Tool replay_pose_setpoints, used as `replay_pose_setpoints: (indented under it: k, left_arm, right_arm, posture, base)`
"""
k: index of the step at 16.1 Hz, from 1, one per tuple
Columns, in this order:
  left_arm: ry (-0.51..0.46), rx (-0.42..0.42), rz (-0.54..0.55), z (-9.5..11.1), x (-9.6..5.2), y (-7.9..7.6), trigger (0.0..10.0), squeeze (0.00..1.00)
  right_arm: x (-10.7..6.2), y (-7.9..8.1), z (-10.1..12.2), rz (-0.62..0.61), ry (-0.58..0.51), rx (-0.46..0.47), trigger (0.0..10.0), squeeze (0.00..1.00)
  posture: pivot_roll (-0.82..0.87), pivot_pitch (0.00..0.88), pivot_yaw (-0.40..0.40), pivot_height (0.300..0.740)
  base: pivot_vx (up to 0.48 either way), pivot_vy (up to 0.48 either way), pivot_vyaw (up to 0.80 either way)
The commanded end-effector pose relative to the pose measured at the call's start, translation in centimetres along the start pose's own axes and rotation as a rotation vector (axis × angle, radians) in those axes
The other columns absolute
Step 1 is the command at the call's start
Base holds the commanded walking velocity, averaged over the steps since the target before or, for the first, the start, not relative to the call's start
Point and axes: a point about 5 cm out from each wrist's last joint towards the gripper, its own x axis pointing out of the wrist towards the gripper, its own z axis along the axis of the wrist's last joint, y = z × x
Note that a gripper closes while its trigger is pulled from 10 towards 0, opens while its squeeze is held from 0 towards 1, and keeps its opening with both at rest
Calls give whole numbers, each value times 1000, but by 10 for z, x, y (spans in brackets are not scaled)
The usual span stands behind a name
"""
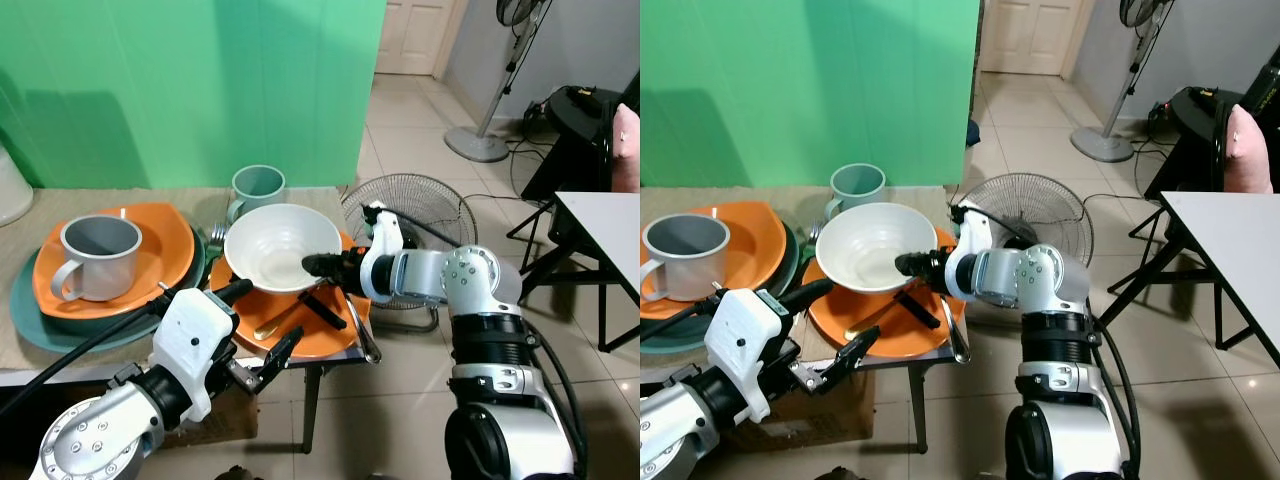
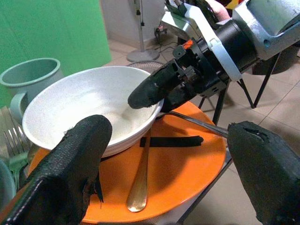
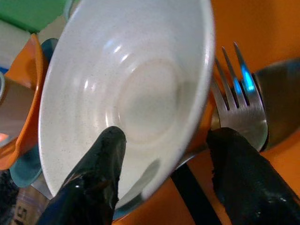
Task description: Setting the table
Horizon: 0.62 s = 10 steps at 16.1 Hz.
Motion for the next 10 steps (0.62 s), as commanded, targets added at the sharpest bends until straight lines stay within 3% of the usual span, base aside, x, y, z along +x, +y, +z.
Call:
replay_pose_setpoints:
  k: [1,10]
  left_arm:
    - [-1,2,3,1,-1,0,10000,0]
    - [-3,2,18,1,0,2,10000,0]
  right_arm:
    - [-3,5,8,-5,-15,-13,0,0]
    - [2,6,8,-20,0,36,0,0]
  posture:
    - [36,0,-70,740]
    - [31,0,-67,740]
  base:
    - [0,0,0]
    - [0,0,0]
